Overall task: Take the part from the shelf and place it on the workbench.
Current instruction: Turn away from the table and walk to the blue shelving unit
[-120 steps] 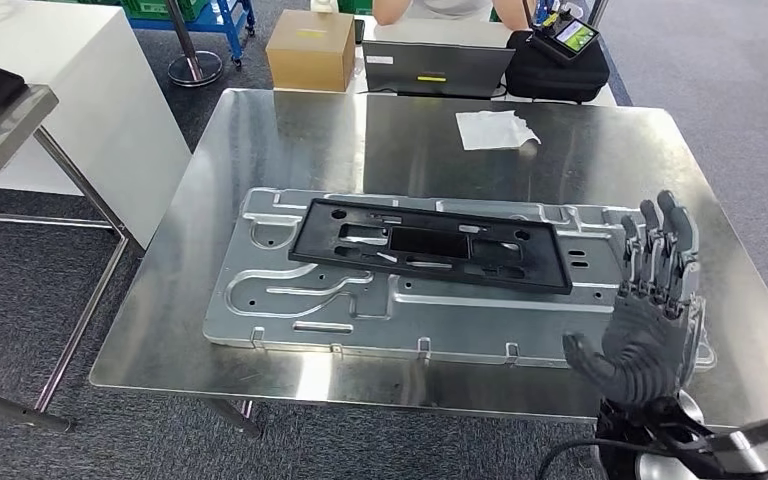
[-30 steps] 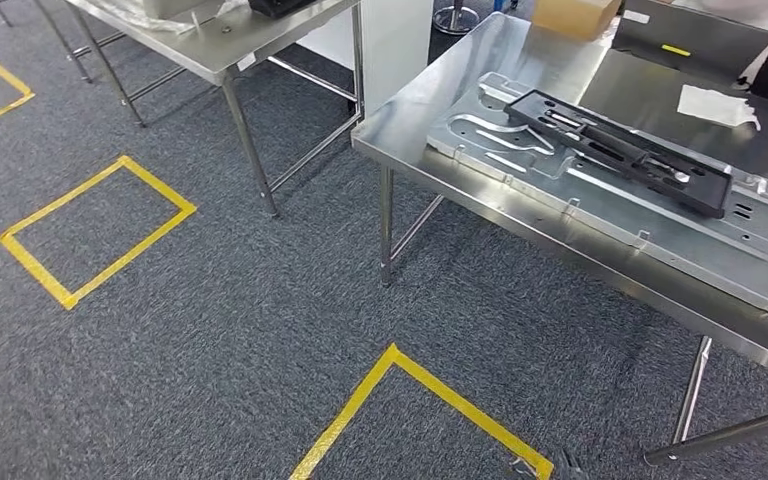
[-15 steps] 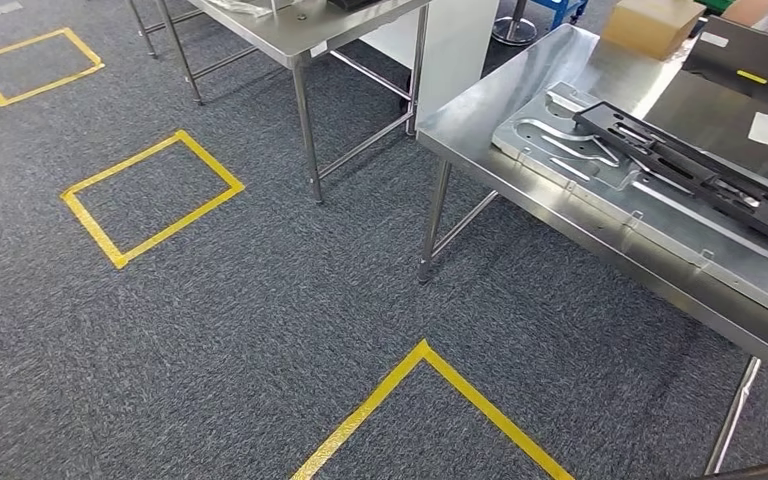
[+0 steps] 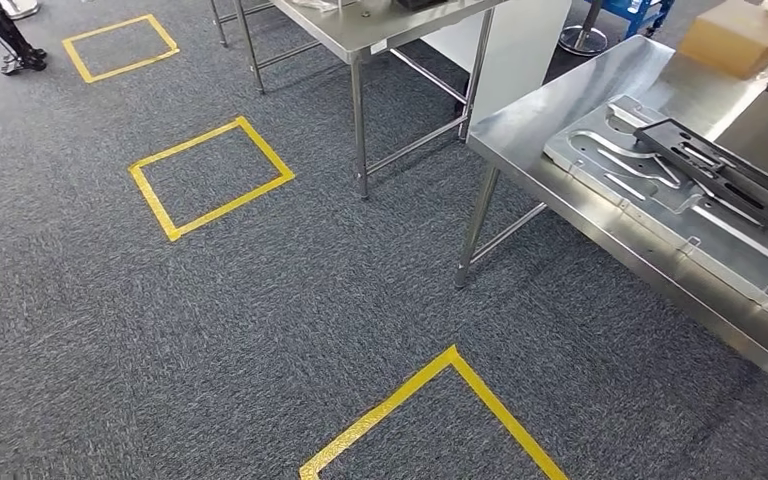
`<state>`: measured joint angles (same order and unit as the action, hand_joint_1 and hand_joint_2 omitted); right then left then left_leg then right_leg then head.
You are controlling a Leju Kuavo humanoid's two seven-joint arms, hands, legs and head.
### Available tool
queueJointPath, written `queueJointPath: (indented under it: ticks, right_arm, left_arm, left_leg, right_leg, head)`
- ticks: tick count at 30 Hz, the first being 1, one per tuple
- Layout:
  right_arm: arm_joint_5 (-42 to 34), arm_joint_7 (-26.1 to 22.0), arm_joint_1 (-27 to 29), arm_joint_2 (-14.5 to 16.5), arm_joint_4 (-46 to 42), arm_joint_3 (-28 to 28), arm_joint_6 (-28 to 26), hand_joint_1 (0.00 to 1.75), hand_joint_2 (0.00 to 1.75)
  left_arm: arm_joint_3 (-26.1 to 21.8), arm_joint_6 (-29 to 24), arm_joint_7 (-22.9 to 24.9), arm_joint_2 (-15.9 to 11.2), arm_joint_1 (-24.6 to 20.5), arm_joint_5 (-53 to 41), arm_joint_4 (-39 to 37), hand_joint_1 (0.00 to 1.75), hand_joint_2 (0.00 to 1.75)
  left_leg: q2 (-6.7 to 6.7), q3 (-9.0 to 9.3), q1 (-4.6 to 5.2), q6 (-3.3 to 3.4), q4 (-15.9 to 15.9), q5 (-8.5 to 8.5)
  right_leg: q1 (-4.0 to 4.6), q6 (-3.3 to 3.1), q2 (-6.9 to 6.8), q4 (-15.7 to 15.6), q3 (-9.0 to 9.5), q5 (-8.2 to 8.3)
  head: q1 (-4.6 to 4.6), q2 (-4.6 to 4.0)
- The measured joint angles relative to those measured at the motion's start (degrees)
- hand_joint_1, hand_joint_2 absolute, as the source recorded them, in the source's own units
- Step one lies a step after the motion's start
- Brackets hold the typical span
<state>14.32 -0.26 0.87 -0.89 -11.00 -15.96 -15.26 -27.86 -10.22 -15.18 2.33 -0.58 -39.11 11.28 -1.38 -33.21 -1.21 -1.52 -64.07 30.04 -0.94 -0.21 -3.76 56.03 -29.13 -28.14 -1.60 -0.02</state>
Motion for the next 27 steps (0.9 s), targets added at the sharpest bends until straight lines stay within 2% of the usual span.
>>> queueJointPath:
  ticks: [2,3,5,6,7,8,9,10,11,12,13,14,16,17,18,20,21,22,23,24,25,26,27]
  right_arm:
    - [0.29,0.01,-0.18,0.04,0.01,-0.01,0.23,0.00,0.00]
    - [0.34,0.03,-0.29,0.05,0.02,-0.01,0.33,0.00,0.00]
    - [0.36,0.09,-0.60,0.09,0.03,-0.02,0.51,0.00,0.00]
    - [0.40,0.13,-0.73,0.11,0.03,-0.01,0.57,0.00,0.00]
    - [0.45,0.16,-0.78,0.13,0.04,-0.01,0.62,0.00,0.00]
    - [0.53,0.17,-0.74,0.15,0.07,-0.01,0.63,0.00,0.00]
    - [0.64,0.19,-0.68,0.16,0.11,-0.02,0.64,0.00,0.00]
    - [0.75,0.18,-0.61,0.16,0.16,-0.02,0.67,0.00,0.00]
    - [0.89,0.13,-0.54,0.15,0.20,-0.02,0.71,0.00,0.00]
    - [1.04,0.05,-0.49,0.15,0.23,-0.02,0.76,0.00,0.00]
    - [1.16,-0.07,-0.46,0.14,0.25,-0.01,0.81,0.00,0.00]
    - [1.26,-0.19,-0.44,0.12,0.26,-0.01,0.86,0.00,0.00]
    - [1.37,-0.32,-0.36,-0.05,0.31,0.00,0.99,0.00,0.00]
    - [1.44,-0.35,-0.33,-0.18,0.36,0.00,1.09,0.00,0.00]
    - [1.51,-0.38,-0.33,-0.29,0.40,0.00,1.20,0.00,0.00]
    - [1.74,-0.44,-0.51,-0.44,0.44,0.00,1.50,0.00,0.00]
    - [1.87,-0.47,-0.61,-0.48,0.45,0.01,1.66,0.00,0.00]
    - [2.01,-0.50,-0.63,-0.50,0.45,0.01,1.79,0.00,0.00]
    - [2.13,-0.52,-0.56,-0.50,0.46,0.02,1.86,0.00,0.00]
    - [2.20,-0.53,-0.42,-0.50,0.48,0.02,1.88,0.00,0.00]
    - [2.23,-0.54,-0.30,-0.49,0.50,0.02,1.88,0.00,0.00]
    - [2.24,-0.53,-0.23,-0.49,0.51,0.02,1.87,0.00,0.00]
    - [2.27,-0.52,-0.23,-0.49,0.52,0.02,1.87,0.00,0.00]
  left_arm:
    - [0.28,0.15,0.88,-0.12,-0.34,0.06,0.00,0.00,0.00]
    - [0.36,0.23,1.19,-0.15,-0.43,0.15,0.00,0.00,0.00]
    - [0.47,0.45,1.61,-0.23,-0.36,0.49,0.00,0.00,0.00]
    - [0.47,0.56,1.71,-0.28,-0.29,0.67,0.00,0.00,0.00]
    - [0.47,0.68,1.80,-0.31,-0.28,0.83,0.00,0.00,0.00]
    - [0.47,0.76,1.84,-0.33,-0.31,0.96,0.00,0.00,0.00]
    - [0.46,0.80,1.86,-0.34,-0.35,1.08,-0.01,0.00,0.00]
    - [0.46,0.81,1.88,-0.35,-0.38,1.20,-0.01,0.00,0.00]
    - [0.45,0.81,1.89,-0.36,-0.40,1.31,-0.01,0.00,0.00]
    - [0.45,0.80,1.88,-0.37,-0.39,1.42,-0.01,0.00,0.00]
    - [0.44,0.78,1.87,-0.37,-0.37,1.50,0.00,0.00,0.00]
    - [0.44,0.73,1.84,-0.37,-0.36,1.60,0.00,0.00,0.00]
    - [0.43,0.58,1.74,-0.29,-0.41,1.79,-0.02,0.00,0.00]
    - [0.42,0.50,1.66,-0.24,-0.50,1.88,-0.04,0.00,0.00]
    - [0.41,0.42,1.58,-0.19,-0.56,1.93,-0.05,0.00,0.00]
    - [0.39,0.24,1.45,-0.17,-0.52,1.98,-0.07,0.00,0.00]
    - [0.39,0.15,1.41,-0.19,-0.42,1.98,-0.07,0.00,0.00]
    - [0.39,0.09,1.39,-0.19,-0.35,1.99,-0.07,0.00,0.00]
    - [0.39,0.04,1.39,-0.17,-0.34,1.99,-0.08,0.00,0.00]
    - [0.39,0.02,1.38,-0.14,-0.40,2.01,-0.08,0.00,0.00]
    - [0.39,0.00,1.39,-0.09,-0.45,2.02,-0.09,0.00,0.00]
    - [0.39,0.00,1.42,-0.05,-0.47,2.04,-0.09,0.00,0.00]
    - [0.39,-0.01,1.46,-0.03,-0.43,2.06,-0.10,0.00,0.00]
  left_leg:
    - [-1.24,2.75,0.12,0.43,5.81,-1.76]
    - [-1.28,2.96,0.33,0.87,6.60,-1.73]
    - [-0.22,2.74,0.61,1.95,6.66,-1.98]
    - [0.19,2.70,0.65,2.40,6.77,-2.20]
    - [0.59,2.63,0.62,2.86,6.90,-2.47]
    - [0.99,2.55,0.58,3.22,7.00,-2.71]
    - [1.43,2.35,0.65,3.47,7.00,-2.86]
    - [1.93,2.15,0.79,3.64,6.98,-2.96]
    - [2.54,2.02,0.97,3.72,6.96,-3.02]
    - [3.17,1.97,1.15,3.77,6.94,-3.05]
    - [3.85,2.02,1.30,3.79,6.92,-3.06]
    - [4.52,2.14,1.42,3.78,6.91,-3.06]
    - [5.74,2.20,1.56,3.69,6.83,-3.06]
    - [6.31,2.03,1.55,3.52,6.75,-3.12]
    - [6.89,1.78,1.47,3.27,6.71,-3.21]
    - [8.10,1.33,1.26,2.51,6.80,-3.51]
    - [7.83,1.16,1.24,2.20,6.60,-3.38]
    - [6.75,0.69,1.29,1.90,5.64,-2.65]
    - [5.27,-0.32,1.34,1.63,3.50,-1.23]
    - [3.55,-1.80,1.29,1.42,0.20,0.73]
    - [2.53,-3.67,1.17,1.15,-3.75,2.78]
    - [2.13,-5.33,1.01,0.92,-7.33,4.27]
    - [1.95,-6.21,0.84,0.73,-9.35,4.74]
  right_leg:
    - [0.09,0.84,-0.81,0.64,-0.03,-0.47]
    - [0.16,1.23,-1.15,0.80,-0.04,-0.59]
    - [0.00,1.97,-1.79,0.79,0.06,-0.60]
    - [-0.19,2.32,-1.34,1.13,-0.02,-1.00]
    - [-0.34,2.57,-0.40,2.36,-0.52,-2.06]
    - [-0.41,2.70,0.84,4.77,-1.58,-3.78]
    - [-0.43,2.73,2.18,8.38,-3.21,-5.95]
    - [-0.39,2.66,2.92,12.46,-5.13,-7.92]
    - [-0.32,2.55,3.28,15.81,-6.77,-9.02]
    - [-0.27,2.38,3.46,17.44,-7.65,-9.00]
    - [-0.21,2.11,3.62,16.70,-7.42,-7.73]
    - [-0.10,1.76,4.01,13.91,-6.24,-5.62]
    - [0.12,0.91,6.29,6.10,-2.90,-1.66]
    - [0.22,0.63,7.33,3.41,-1.81,-0.73]
    - [0.31,0.46,8.01,1.92,-1.27,-0.46]
    - [0.45,0.24,7.32,1.22,-1.07,-0.48]
    - [0.42,0.01,6.63,0.81,-0.87,-0.28]
    - [0.32,-0.32,5.90,0.36,-0.65,-0.07]
    - [0.23,-0.60,5.10,-0.06,-0.46,0.10]
    - [0.26,-0.79,4.28,-0.24,-0.35,0.17]
    - [0.33,-0.93,3.51,-0.25,-0.35,0.15]
    - [0.40,-0.95,2.72,-0.21,-0.39,0.11]
    - [0.43,-0.93,1.98,-0.18,-0.41,0.06]
  head:
    - [0.03,0.00]
    - [0.05,0.00]
    - [0.07,0.00]
    - [0.07,0.00]
    - [0.07,0.00]
    - [0.07,0.00]
    - [0.07,0.00]
    - [0.07,0.00]
    - [0.07,0.00]
    - [0.07,0.00]
    - [0.07,0.00]
    - [0.07,0.00]
    - [0.07,0.00]
    - [0.06,0.00]
    - [0.06,0.00]
    - [0.05,0.00]
    - [0.05,0.00]
    - [0.03,0.00]
    - [0.01,0.00]
    - [0.00,0.00]
    - [-0.01,0.00]
    - [-0.01,0.00]
    - [0.00,0.00]
